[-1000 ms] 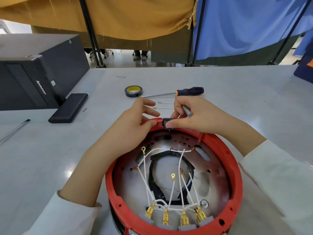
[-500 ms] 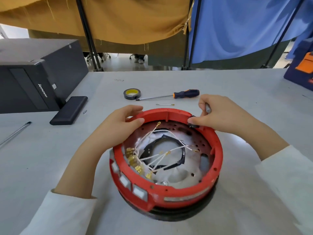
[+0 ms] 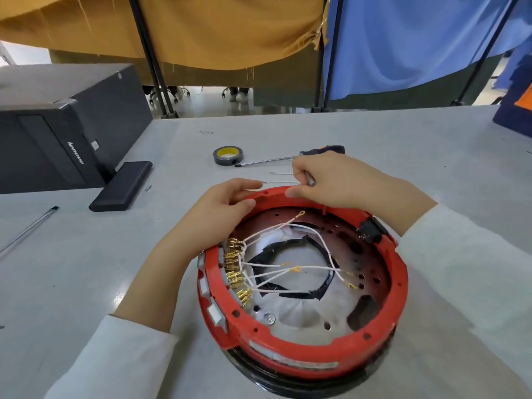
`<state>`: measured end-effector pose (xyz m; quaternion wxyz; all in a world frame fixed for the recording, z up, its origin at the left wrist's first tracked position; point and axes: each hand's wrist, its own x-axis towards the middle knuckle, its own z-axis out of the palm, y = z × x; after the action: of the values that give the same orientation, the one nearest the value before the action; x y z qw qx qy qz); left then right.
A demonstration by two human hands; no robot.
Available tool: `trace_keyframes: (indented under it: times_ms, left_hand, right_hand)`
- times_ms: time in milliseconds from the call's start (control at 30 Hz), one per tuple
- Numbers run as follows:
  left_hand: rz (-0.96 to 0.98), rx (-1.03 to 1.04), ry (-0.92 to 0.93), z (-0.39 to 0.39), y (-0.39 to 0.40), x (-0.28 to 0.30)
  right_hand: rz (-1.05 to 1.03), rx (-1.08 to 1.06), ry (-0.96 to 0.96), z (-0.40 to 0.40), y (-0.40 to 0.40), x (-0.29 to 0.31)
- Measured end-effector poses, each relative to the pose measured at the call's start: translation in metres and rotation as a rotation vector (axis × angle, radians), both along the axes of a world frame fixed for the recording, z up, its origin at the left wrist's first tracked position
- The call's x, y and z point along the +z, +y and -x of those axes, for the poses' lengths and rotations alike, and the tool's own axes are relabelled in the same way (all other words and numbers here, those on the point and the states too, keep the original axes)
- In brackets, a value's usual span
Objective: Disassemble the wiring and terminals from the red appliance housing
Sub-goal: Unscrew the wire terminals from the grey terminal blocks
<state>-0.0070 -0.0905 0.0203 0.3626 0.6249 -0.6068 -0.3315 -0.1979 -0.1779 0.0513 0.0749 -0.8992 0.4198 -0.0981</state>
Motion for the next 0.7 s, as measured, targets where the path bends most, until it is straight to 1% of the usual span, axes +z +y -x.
trace_keyframes:
  times_ms: [100,200,300,400,433,500,633,700]
  left_hand:
    - [0.038,0.021,0.092,0.0,0.0,0.002]
    - [0.036,0.025,0.092,-0.003,0.003,0.005]
    - [0.035,0.06,0.005,-0.001,0.005,0.003]
    - [0.067,0.124,-0.17,0.004,0.006,0.0]
    - [0.075,0.137,-0.195,0.004,0.006,0.0]
    - [0.08,0.132,-0.182,0.003,0.006,0.0]
    - [0.105,0.057,-0.146,0.002,0.005,0.0]
    - [0.128,0.003,-0.122,0.003,0.005,0.0]
  right_hand:
    - [0.025,-0.066,0.004,0.01,0.0,0.0]
    - [0.05,-0.191,0.074,0.03,0.003,0.002]
    - [0.02,-0.284,0.148,0.044,0.009,0.007]
    - [-0.062,-0.317,0.224,0.05,0.018,0.01]
    - [-0.075,-0.317,0.232,0.051,0.021,0.011]
    - [-0.029,-0.293,0.209,0.049,0.024,0.011]
    - [0.098,-0.21,0.017,0.033,0.022,0.003]
    - [0.119,-0.184,-0.017,0.026,0.02,-0.002]
